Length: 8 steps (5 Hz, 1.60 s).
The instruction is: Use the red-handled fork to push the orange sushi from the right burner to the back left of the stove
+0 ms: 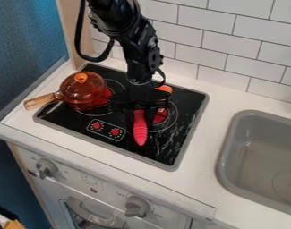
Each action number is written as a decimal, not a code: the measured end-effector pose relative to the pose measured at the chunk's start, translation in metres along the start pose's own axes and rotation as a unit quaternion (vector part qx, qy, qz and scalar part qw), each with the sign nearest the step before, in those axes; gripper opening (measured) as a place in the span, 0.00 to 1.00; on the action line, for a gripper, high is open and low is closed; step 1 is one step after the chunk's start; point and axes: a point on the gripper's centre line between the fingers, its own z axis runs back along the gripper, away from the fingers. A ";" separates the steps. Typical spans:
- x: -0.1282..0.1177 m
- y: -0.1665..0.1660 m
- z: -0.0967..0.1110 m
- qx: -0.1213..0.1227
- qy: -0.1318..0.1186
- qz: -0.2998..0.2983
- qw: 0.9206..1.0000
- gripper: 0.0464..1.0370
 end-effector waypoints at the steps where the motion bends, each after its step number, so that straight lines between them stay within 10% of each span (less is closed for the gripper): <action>1: -0.009 0.005 0.003 0.018 0.003 0.005 1.000 0.33; 3: -0.023 -0.002 0.022 0.034 0.008 0.023 0.999 0.33; 5: -0.039 -0.036 0.064 -0.040 0.023 0.134 0.990 0.33; 8: -0.043 -0.098 0.055 -0.091 0.136 0.157 0.974 0.33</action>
